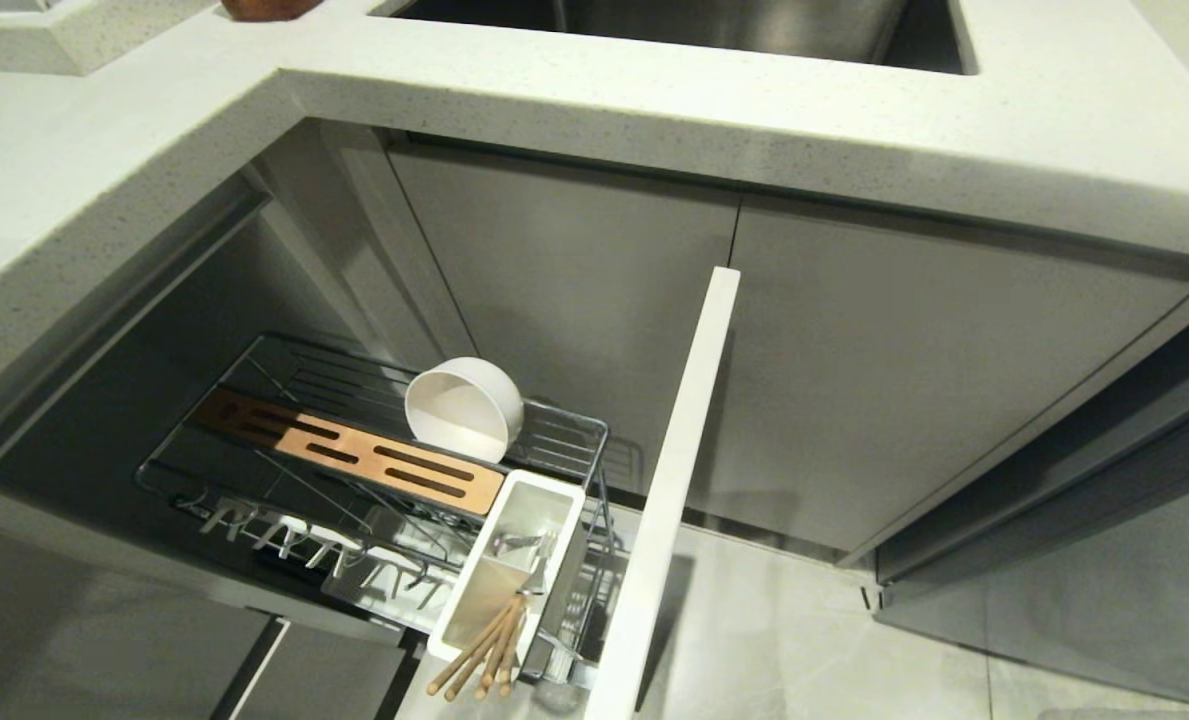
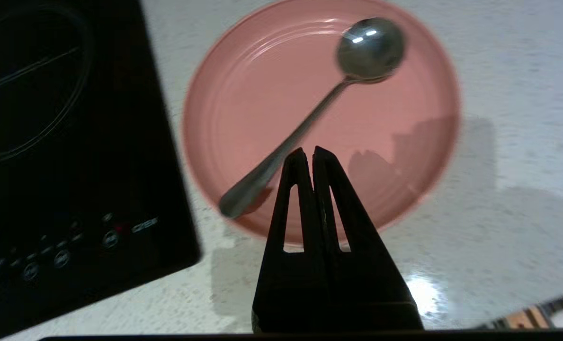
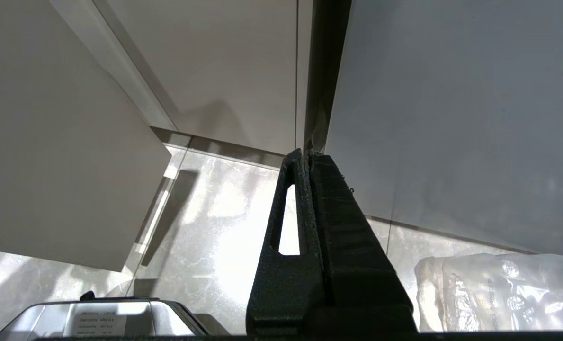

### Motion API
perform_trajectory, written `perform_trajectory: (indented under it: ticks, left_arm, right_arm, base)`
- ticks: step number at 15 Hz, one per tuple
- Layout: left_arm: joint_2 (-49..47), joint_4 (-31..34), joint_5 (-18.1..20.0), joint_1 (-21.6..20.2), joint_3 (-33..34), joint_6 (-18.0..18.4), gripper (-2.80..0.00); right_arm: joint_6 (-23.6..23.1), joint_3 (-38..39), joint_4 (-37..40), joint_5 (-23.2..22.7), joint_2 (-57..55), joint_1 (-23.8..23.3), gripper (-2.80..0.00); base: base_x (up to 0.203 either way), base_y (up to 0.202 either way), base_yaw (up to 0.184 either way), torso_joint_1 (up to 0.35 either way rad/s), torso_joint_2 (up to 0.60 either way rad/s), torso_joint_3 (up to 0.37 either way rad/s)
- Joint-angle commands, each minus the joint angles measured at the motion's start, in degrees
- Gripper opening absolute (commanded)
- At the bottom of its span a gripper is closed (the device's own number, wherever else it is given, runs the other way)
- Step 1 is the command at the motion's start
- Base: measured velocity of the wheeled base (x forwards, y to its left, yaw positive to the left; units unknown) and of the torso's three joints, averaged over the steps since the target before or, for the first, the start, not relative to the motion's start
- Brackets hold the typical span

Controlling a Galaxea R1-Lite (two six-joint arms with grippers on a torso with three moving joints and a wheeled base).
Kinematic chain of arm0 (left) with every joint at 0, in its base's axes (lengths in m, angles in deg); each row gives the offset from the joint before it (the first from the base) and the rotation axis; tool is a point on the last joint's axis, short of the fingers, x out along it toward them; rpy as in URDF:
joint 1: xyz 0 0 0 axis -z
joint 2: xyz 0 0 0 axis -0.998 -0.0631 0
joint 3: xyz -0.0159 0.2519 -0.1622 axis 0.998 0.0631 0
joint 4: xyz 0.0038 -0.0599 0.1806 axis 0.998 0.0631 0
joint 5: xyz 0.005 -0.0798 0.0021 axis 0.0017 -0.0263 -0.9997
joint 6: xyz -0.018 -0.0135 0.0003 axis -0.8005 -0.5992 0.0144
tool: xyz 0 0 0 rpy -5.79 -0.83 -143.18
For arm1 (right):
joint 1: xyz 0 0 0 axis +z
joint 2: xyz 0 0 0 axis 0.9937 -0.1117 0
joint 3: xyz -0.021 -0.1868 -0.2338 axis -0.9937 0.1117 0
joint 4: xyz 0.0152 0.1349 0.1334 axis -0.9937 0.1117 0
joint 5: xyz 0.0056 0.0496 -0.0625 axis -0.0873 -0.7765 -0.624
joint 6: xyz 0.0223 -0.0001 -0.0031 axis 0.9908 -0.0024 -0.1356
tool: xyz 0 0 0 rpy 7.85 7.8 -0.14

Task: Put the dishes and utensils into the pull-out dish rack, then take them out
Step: Pick up the spoon and place it in the cupboard

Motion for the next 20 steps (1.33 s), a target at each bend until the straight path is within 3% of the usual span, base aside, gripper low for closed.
perform_trajectory:
  ticks: [1,3,6,7,10,14,17,20]
  left_arm:
    - [0.3,0.2,0.0,-3.2,2.1,-0.1,-2.80]
    - [-0.1,0.2,1.1,-5.2,3.5,-0.2,-2.80]
    - [-2.0,0.3,10.9,-13.6,3.1,0.0,-2.80]
    - [-3.0,0.3,15.2,-15.8,2.5,0.1,-2.80]
    - [-5.3,0.3,23.2,-20.4,2.1,0.1,-2.80]
    - [-8.8,0.5,28.6,-23.8,0.5,0.1,-2.80]
    - [-11.2,1.0,36.8,-26.9,0.1,0.0,-2.80]
    - [-12.9,4.5,42.7,-29.3,-2.0,0.1,-2.80]
  right_arm:
    - [0.0,0.2,0.0,0.0,0.0,0.0,-2.80]
    - [0.1,0.1,0.0,0.0,0.0,0.1,-2.80]
    - [0.0,0.2,0.0,0.0,0.0,0.1,-2.80]
    - [0.0,0.2,0.0,0.0,-0.1,0.0,-2.80]
    - [0.0,0.1,0.0,0.0,0.0,0.0,-2.80]
    - [0.0,0.2,0.0,0.0,0.0,0.0,-2.80]
    - [0.0,0.1,0.0,0.0,0.0,0.1,-2.80]
    - [0.0,0.2,0.0,0.0,0.0,0.0,-2.80]
  base:
    - [0.000,0.000,0.000,0.000,0.00,0.000]
    - [0.000,0.000,0.000,0.000,0.00,0.000]
    - [0.000,0.000,0.000,0.000,0.00,0.000]
    - [0.000,0.000,0.000,0.000,0.00,0.000]
    - [0.000,0.000,0.000,0.000,0.00,0.000]
    - [0.000,0.000,0.000,0.000,0.00,0.000]
    - [0.000,0.000,0.000,0.000,0.00,0.000]
    - [0.000,0.000,0.000,0.000,0.00,0.000]
